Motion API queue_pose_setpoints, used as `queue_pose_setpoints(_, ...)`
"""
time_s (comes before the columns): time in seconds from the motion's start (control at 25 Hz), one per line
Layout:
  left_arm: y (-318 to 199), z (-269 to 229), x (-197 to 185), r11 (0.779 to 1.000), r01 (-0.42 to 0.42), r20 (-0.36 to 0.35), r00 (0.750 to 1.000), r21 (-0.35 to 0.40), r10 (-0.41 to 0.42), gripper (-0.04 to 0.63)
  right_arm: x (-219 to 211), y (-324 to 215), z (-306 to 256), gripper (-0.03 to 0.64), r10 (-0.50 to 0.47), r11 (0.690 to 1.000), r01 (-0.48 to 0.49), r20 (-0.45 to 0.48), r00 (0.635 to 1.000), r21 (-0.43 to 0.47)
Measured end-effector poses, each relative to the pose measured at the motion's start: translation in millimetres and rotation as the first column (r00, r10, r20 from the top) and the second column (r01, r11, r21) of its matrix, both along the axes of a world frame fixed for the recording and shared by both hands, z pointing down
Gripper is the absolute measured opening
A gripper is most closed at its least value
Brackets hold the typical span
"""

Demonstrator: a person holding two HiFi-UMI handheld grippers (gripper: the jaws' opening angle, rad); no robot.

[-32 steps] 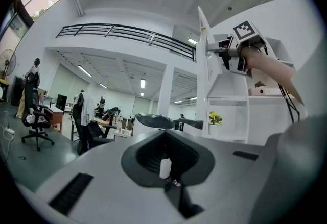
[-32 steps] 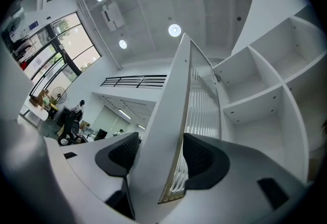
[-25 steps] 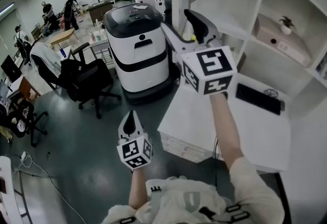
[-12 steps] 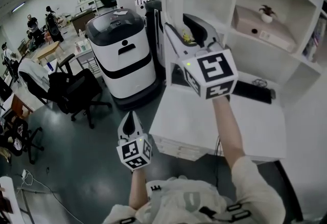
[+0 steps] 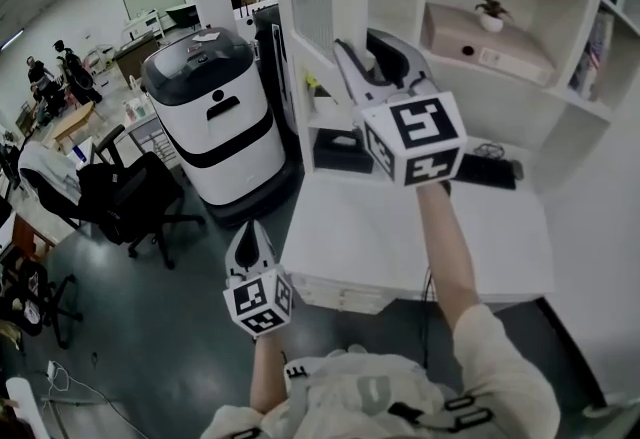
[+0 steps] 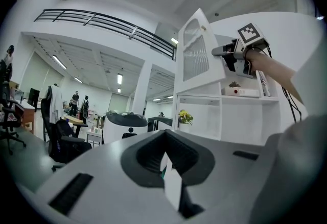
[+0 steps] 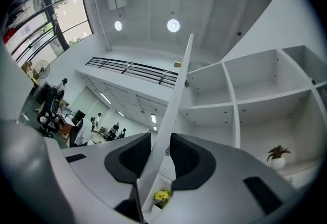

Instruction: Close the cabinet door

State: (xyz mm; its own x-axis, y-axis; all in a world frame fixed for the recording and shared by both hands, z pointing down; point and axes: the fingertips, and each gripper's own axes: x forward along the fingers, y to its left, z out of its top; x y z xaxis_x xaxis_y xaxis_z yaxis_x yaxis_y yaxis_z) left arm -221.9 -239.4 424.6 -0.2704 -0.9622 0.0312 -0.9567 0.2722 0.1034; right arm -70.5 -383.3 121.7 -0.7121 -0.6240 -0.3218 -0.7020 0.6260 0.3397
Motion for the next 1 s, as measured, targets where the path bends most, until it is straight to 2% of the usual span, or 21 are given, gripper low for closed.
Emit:
queue_pose_setpoints(0.36, -32, -3, 17, 0.998, -0.063, 0.007, 0.998, -0.006, 0.063, 0.005, 33, -37, 0, 0.114, 0.082, 0.995, -0.081, 0.025, 0.996, -0.055)
queue_pose_setpoints(0.6, -51, -4, 31, 0.994, -0.106, 0.008, 0.994, -0.008, 0.107, 0.005, 51, -66, 0, 0.121, 0.105, 0.99, -0.102, 0.023, 0.994, -0.095)
queue_pose_setpoints(1.0, -67, 4, 36, 0.991, -0.131, 0.017, 0.991, -0.033, 0.131, 0.005, 67, -96, 1, 0.133, 0.139, 0.985, -0.135, 0.036, 0.99, -0.104)
